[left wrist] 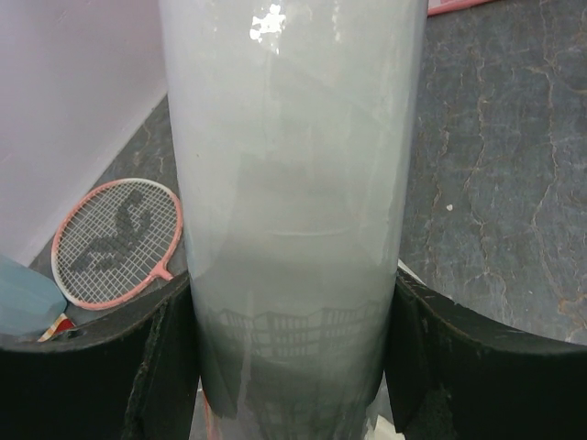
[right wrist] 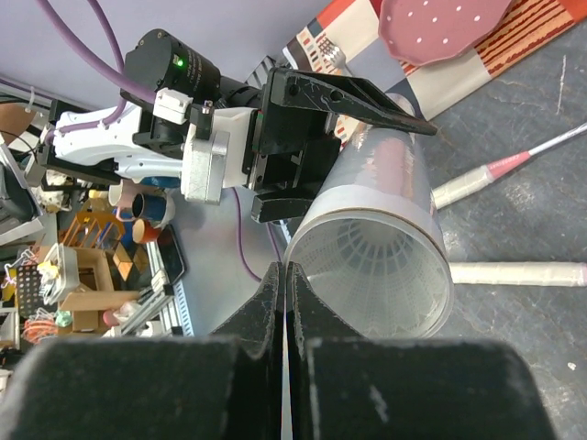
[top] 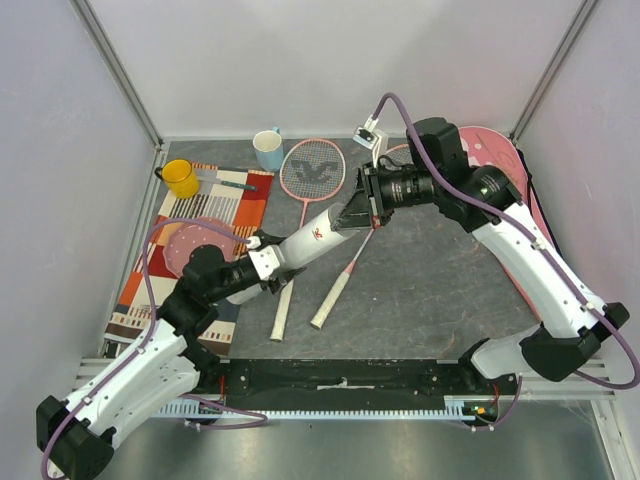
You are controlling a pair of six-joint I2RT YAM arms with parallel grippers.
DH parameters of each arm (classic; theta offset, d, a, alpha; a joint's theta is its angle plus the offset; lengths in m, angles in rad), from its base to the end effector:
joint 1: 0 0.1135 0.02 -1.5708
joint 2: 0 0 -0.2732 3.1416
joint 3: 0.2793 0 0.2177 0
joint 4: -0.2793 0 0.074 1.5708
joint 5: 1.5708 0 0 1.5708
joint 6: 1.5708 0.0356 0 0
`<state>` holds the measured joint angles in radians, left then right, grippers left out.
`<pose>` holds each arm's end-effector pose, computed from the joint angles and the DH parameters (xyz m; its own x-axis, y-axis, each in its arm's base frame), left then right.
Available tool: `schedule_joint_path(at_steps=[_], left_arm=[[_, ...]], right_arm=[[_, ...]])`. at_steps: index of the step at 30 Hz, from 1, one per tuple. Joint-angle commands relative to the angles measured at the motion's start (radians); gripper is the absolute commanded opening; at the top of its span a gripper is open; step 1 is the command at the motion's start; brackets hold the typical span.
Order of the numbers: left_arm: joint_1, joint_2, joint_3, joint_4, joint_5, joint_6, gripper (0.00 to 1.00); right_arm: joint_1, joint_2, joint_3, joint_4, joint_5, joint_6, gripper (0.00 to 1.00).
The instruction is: Pack up the badminton gear
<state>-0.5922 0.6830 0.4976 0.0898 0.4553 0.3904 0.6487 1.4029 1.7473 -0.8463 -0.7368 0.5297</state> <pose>0.0994 -0.0857 0.2962 0.2558 0.2399 -0.9365 0.8296 0.4429 0.3400 0.1760 0.1635 0.4617 -0.7941 -0.1324 -0.5932 -0.5975 0.3491 0.7219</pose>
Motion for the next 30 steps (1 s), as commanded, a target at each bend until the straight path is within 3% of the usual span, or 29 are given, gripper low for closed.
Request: schedule_joint_path(at_steps=[1,8,18,30], left_arm=[[-0.004,-0.043,0.045,0.146,0.029,0.042,0.33],[-0.004,-0.046,0.047,0.145,0.039,0.042,0.33],[-0.004,-0.042,0.045,0.142,0.014,0.042,0.33],[-0.004,-0.036,0.045,0.148,0.006,0.033,0.33]], right_arm=[[0.012,0.039,-0.022,-0.086,-0.033,-0.004,0.0],[0.012,0.079,-0.006,-0.122,-0.081,0.003,0.0],[0.005,0.036,0.057,-0.005,-0.015,0.055,0.5],[-0.096,-0.093,0.014,0.056,0.051,0.026,0.7]])
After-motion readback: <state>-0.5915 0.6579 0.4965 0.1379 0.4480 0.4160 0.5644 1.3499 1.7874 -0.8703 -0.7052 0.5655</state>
